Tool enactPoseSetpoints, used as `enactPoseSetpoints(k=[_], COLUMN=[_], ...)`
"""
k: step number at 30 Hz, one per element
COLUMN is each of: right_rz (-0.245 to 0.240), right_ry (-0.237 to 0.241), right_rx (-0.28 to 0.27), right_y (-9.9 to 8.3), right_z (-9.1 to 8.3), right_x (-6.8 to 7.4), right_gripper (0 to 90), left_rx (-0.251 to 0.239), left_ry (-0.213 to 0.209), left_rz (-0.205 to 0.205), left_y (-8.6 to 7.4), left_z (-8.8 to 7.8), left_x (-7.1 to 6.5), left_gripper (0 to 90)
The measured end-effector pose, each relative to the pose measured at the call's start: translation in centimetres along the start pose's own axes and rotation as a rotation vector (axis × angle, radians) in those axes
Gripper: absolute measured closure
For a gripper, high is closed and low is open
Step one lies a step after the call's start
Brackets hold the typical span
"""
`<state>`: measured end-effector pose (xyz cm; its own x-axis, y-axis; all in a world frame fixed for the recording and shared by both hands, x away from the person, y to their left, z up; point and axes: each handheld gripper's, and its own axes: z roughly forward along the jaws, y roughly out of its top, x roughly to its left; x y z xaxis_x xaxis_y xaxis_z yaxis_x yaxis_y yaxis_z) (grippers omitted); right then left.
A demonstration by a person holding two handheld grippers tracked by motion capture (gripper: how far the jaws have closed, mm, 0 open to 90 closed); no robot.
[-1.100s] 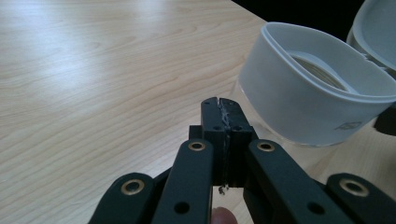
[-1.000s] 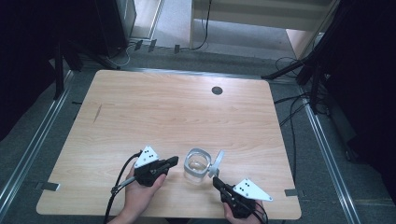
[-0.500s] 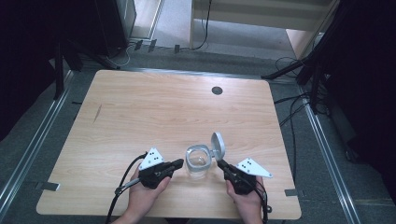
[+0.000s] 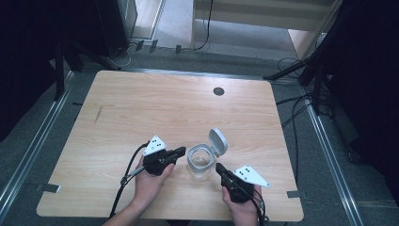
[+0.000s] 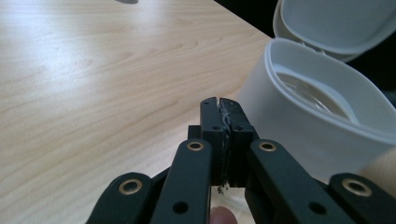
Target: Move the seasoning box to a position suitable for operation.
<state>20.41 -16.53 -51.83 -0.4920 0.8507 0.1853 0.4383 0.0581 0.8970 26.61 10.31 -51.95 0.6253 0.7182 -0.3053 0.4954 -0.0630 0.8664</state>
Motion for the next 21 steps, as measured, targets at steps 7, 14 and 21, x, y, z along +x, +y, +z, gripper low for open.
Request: enactPoseSetpoints(k=[7,14,21], right_rz=[0.05,0.102,0.105], right_ry=[-0.088,-0.115,-0.084], right_rx=[-0.025,-0.04,-0.04], right_y=[0.3,0.6,1.2], right_z=[0.8,1.8,3.4], right_x=[1.1,1.2,1.7], right_gripper=[90.0,90.0,90.0], left_rx=[0.014,0.019,0.01], left_ry=[-0.016,0.003,0.017], left_rz=[0.028,0.061,0.062], left_y=[0.4,-0.2,-1.5], left_z=[0.4,-0.7,-2.7], left_x=[-0.8,-1.3,-1.5], left_gripper=[90.0,90.0,90.0])
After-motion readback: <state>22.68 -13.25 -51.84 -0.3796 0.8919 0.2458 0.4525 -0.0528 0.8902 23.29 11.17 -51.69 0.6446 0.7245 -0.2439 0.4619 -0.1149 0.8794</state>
